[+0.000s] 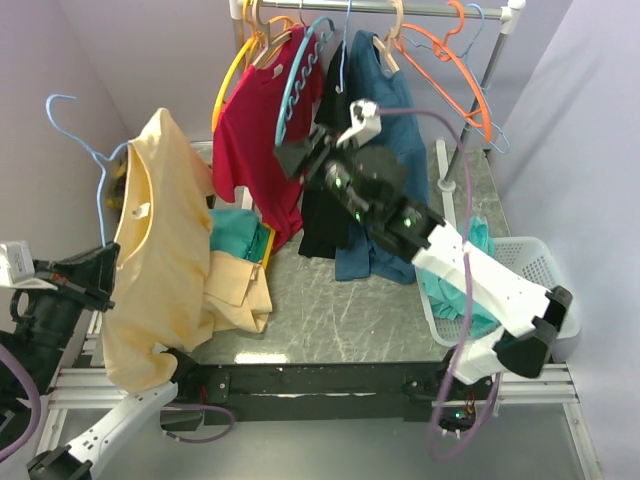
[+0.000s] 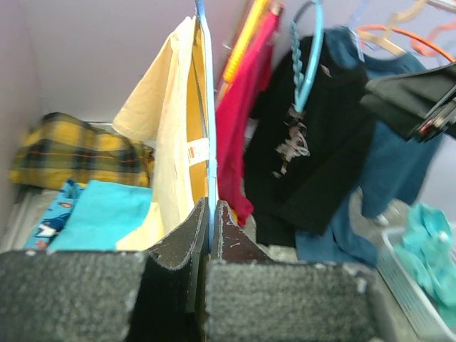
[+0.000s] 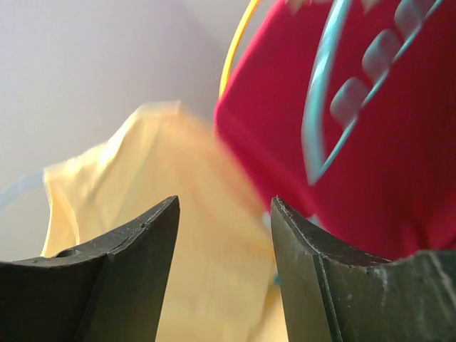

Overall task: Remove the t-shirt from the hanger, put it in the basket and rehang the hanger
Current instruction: Place the hanger at the clothesline, then remove the T-shirt from the hanger.

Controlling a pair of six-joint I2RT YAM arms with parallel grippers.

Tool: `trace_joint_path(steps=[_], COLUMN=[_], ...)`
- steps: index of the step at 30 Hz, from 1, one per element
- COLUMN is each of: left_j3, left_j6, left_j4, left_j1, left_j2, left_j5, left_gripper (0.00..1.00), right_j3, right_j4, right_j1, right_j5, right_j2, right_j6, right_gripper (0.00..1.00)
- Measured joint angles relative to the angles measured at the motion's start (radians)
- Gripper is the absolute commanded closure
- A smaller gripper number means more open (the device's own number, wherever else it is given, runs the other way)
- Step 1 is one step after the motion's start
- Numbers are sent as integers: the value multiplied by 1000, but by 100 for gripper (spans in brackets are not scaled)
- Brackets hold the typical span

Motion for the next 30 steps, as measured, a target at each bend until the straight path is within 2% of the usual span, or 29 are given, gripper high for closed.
trace_joint_path(steps=[9, 14, 18, 27, 30], left_j3=[-70, -118, -117, 71, 114], left_j6=[31, 93, 130, 113, 97], left_j4=[-26, -31, -48, -11, 29], left_j1=[3, 5, 5, -3, -15], left_j2=[-54, -68, -78, 28, 73], left_j5=[246, 466, 591, 679, 737], left_gripper=[99, 99, 99, 99, 99], right_j3=[-208, -233, -232, -216, -212], right_j4=[-106, -166, -198, -264, -275], right_j1=[145, 185, 216, 245, 254], right_j5=[48, 41, 32, 3, -11], right_j2=[-178, -281, -373, -500, -532], right_j6=[-117, -218, -317, -431, -463], right_gripper=[34, 33, 33, 32, 27])
